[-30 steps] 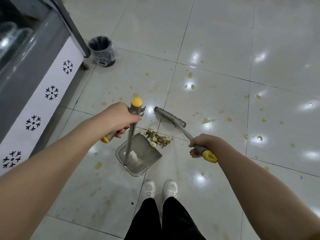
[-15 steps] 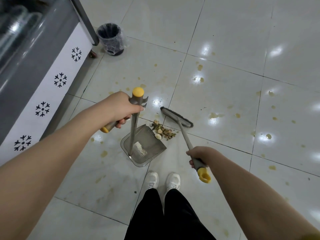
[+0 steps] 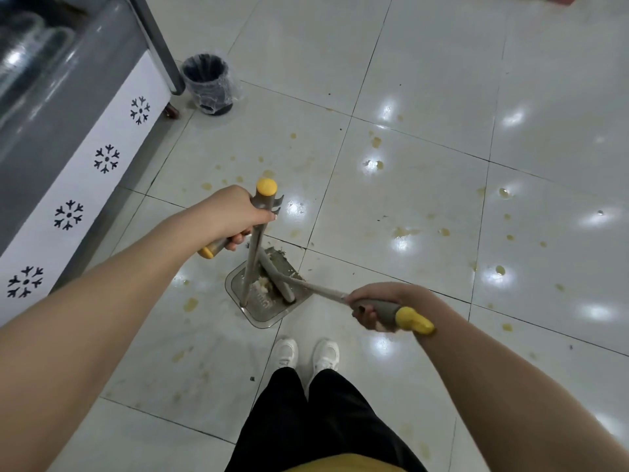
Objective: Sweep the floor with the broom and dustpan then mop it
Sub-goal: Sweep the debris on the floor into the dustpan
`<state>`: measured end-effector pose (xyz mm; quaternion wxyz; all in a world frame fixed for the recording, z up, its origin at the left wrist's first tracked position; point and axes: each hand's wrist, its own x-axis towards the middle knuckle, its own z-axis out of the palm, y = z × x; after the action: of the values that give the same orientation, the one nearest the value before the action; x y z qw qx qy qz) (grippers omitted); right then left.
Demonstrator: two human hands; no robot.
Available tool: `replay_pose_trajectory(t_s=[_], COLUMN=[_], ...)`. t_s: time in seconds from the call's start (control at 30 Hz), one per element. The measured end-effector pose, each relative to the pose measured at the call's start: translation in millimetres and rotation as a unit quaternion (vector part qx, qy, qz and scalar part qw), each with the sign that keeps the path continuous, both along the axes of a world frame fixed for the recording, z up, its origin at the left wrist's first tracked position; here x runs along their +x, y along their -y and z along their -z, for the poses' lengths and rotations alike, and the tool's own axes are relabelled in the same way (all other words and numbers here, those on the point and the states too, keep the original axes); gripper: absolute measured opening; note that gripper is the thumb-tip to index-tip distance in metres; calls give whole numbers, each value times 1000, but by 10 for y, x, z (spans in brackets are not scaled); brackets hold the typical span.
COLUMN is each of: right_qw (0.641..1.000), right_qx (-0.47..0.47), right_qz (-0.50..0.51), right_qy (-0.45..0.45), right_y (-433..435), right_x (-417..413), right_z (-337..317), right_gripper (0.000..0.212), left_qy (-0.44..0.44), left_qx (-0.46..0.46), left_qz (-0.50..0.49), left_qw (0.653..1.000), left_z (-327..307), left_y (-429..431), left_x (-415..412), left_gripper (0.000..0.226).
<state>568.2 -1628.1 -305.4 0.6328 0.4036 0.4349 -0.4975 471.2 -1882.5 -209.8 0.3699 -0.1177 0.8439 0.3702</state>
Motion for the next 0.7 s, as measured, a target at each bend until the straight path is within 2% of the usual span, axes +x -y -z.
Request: replay_pose_trajectory(t_s=[0.2, 0.3, 0.47, 0.57, 0.7], right_qw=[996, 994, 980, 976, 975], right_qx=[57, 83, 137, 140, 110], right_qz=[-63, -55, -42, -77, -146], right_qy=[-23, -44, -136, -150, -125], right_y=[-333, -372, -300, -104, 242], right_x=[-268, -401, -590, -534, -348], right_z=[-214, -183, 156, 410, 534], right_gripper=[34, 31, 20, 19, 22], left_qy=[6, 7, 10, 8, 6], left_qx=[0, -2, -11, -13, -9], left_qz=[0, -1, -7, -13, -17], left_qw=[1000, 1000, 1000, 1000, 1000], left_z=[-13, -6, 14, 25, 48], left_y=[18, 29, 78, 102, 141], left_x=[-3, 9, 33, 58, 75], left_gripper=[23, 25, 27, 28, 27])
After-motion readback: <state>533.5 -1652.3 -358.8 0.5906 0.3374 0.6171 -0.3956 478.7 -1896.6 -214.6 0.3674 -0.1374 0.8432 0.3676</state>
